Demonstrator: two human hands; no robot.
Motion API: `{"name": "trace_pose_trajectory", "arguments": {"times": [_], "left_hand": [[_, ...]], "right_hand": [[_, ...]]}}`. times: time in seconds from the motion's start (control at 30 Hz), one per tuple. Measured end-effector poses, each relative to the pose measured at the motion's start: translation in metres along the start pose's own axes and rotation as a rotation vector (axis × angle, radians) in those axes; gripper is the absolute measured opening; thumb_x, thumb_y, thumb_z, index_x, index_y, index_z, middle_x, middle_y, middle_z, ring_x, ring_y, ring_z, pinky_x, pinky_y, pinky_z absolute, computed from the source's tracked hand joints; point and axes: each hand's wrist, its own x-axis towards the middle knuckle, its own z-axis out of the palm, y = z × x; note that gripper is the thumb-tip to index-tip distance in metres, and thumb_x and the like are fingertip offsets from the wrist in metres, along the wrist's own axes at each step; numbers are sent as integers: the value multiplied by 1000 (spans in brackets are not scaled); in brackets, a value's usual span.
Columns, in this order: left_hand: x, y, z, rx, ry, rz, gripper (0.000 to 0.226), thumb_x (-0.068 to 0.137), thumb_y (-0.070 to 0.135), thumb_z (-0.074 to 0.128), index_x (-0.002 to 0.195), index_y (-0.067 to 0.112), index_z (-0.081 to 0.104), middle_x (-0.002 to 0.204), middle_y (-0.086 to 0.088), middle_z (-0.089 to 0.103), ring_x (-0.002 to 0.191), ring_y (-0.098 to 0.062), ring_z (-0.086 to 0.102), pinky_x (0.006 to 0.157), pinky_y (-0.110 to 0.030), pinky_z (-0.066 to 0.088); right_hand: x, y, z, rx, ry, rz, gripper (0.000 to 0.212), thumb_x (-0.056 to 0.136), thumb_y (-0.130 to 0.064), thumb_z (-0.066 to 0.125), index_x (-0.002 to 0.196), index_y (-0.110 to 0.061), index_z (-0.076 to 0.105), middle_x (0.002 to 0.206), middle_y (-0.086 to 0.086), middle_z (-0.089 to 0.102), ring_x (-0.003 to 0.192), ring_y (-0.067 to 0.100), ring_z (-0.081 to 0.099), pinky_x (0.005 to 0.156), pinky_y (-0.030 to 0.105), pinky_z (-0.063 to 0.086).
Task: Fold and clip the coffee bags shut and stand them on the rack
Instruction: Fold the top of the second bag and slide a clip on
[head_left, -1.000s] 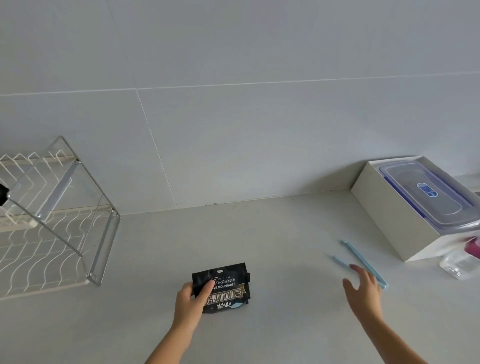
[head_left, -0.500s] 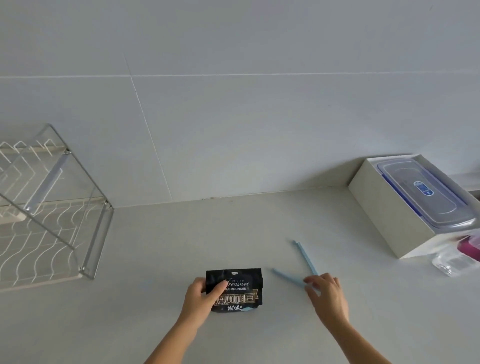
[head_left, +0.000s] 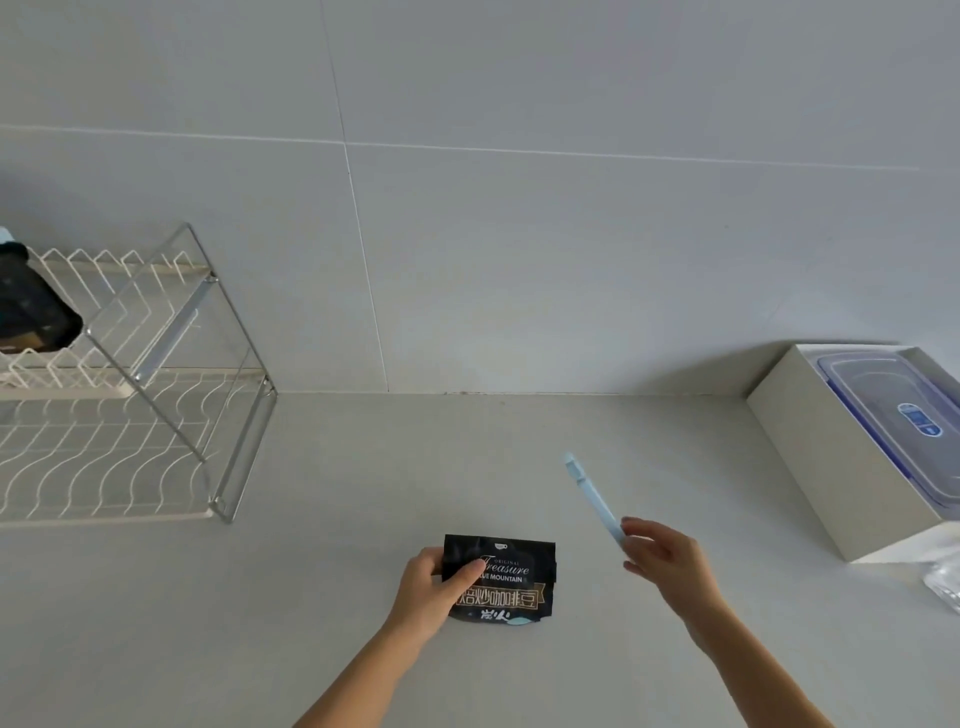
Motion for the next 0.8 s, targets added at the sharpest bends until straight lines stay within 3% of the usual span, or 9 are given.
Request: {"name": "trace_pose_trajectory", "arguments": {"times": [0.17, 0.33, 0.43, 0.57, 0.63, 0.8], "left_hand": [[-1, 2, 0, -36, -5, 19, 10, 76, 21, 74, 79, 20, 65, 82, 2, 70, 75, -6, 67, 52, -6, 47], [-5, 0, 1, -99, -36, 53, 11, 78, 10, 72, 73, 18, 65, 73, 2, 68, 61, 6, 66, 51, -8, 48], [-5, 0, 0, -95, -49, 79, 12, 79, 8, 71, 73, 17, 65, 71, 4, 67, 60, 7, 65, 51, -7, 47], [-8, 3, -3, -92, -92, 111, 10, 78, 13, 73, 74, 21, 68, 65, 10, 71, 65, 7, 66, 56, -7, 48], [-11, 2, -5, -103, -125, 127, 13, 74, 15, 75, 79, 26, 70, 71, 12, 74, 72, 3, 68, 60, -9, 50], [-15, -3, -6, -104, -139, 217, 23, 71, 17, 72, 93, 17, 69, 92, 0, 67, 88, -4, 67, 72, -18, 53]], "right_hand": [[-20, -33, 19, -319, -227, -133, 26, 82, 1, 67, 77, -24, 73, 87, 2, 74, 71, 1, 66, 70, 21, 53], [-30, -46, 35, -521, -308, -201, 32, 82, -9, 68, 73, -39, 70, 84, -10, 74, 82, 3, 67, 79, 28, 54], [-34, -53, 42, -575, -289, -286, 25, 81, -12, 69, 75, -36, 68, 79, -15, 73, 81, 6, 67, 85, 32, 54], [-38, -59, 47, -624, -303, -318, 24, 78, -17, 70, 83, -36, 56, 79, -17, 70, 81, 5, 67, 82, 36, 55], [-39, -62, 53, -659, -329, -319, 29, 78, -22, 69, 89, -39, 50, 81, -19, 71, 84, 1, 66, 81, 31, 54], [-36, -75, 78, -889, -458, -401, 39, 79, -23, 64, 104, -49, 50, 87, -21, 67, 79, -6, 58, 66, 6, 40]]}}
